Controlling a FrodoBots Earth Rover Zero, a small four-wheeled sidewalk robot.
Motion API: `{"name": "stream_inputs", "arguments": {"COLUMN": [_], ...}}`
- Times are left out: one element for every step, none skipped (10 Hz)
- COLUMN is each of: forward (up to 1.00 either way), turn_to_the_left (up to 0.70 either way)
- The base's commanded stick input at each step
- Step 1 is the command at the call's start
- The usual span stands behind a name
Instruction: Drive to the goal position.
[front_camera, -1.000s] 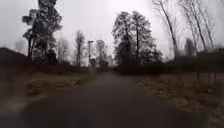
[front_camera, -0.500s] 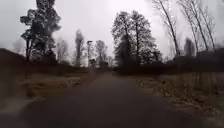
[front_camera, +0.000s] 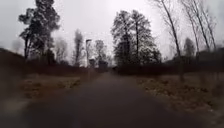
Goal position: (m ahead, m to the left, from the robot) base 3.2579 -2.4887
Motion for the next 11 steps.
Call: {"name": "stream_inputs", "arguments": {"forward": [0.7, 0.7, 0.7, 0.7, 0.7, 0.7, 0.7, 0.7, 0.7, 0.7, 0.7], "turn_to_the_left": [0.0, 0.0, 0.0, 0.0, 0.0, 0.0, 0.0, 0.0, 0.0, 0.0, 0.0]}}
